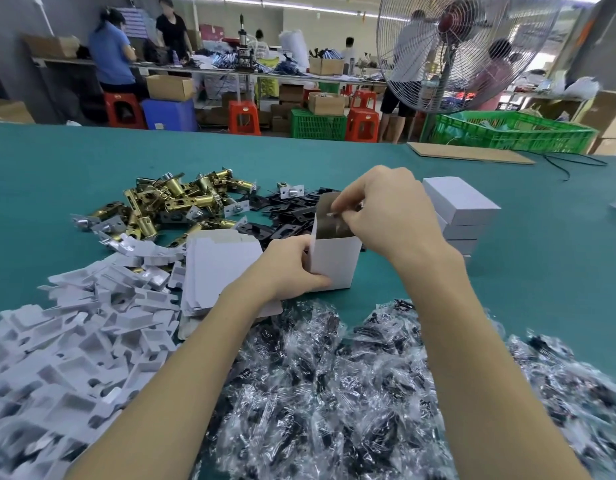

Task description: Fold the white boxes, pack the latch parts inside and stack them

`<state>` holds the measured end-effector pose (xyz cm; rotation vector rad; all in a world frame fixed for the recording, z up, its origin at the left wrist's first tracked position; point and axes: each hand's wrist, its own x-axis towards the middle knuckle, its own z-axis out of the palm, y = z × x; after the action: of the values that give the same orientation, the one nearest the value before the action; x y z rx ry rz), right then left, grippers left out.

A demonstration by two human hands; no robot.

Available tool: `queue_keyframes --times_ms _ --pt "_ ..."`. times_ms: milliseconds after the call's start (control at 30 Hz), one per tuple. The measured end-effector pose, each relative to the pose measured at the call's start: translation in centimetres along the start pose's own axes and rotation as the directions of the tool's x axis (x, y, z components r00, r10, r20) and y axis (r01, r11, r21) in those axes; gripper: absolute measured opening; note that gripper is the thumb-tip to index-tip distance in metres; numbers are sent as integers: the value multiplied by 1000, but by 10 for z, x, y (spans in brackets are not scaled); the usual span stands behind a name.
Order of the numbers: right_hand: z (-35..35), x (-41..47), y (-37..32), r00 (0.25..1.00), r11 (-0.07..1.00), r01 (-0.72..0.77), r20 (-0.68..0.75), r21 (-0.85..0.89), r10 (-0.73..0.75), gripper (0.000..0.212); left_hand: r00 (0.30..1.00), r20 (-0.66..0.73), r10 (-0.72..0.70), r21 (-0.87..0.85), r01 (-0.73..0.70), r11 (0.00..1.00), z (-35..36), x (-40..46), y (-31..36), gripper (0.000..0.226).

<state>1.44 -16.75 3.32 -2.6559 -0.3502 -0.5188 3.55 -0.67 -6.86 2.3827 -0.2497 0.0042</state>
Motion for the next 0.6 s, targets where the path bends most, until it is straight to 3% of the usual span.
queue_keyframes --times_ms 100,200,300,433,500,600 --pt "-1 -1 0 999 999 -34 30 24 33 29 1000 3 -1 -6 1 1000 1 -1 1 46" --pt "-1 -3 -2 987 988 -79 129 -130 96 30 1000 5 1 -16 -1 1000 0 -2 2 48" --pt "-4 -5 -8 954 962 -8 287 -271 89 30 1000 5 9 -25 -9 1000 0 -3 2 46" --pt "-8 -11 -13 885 965 48 459 -256 77 26 1000 -8 20 -22 -20 1000 0 -4 2 44" --pt "-11 -12 -13 872 968 59 484 -246 70 32 1000 -9 20 -23 -20 1000 -1 -4 2 42" --pt "-17 -9 -10 917 973 58 396 -222 36 39 1000 -6 2 -31 -2 1000 -2 -4 3 39"
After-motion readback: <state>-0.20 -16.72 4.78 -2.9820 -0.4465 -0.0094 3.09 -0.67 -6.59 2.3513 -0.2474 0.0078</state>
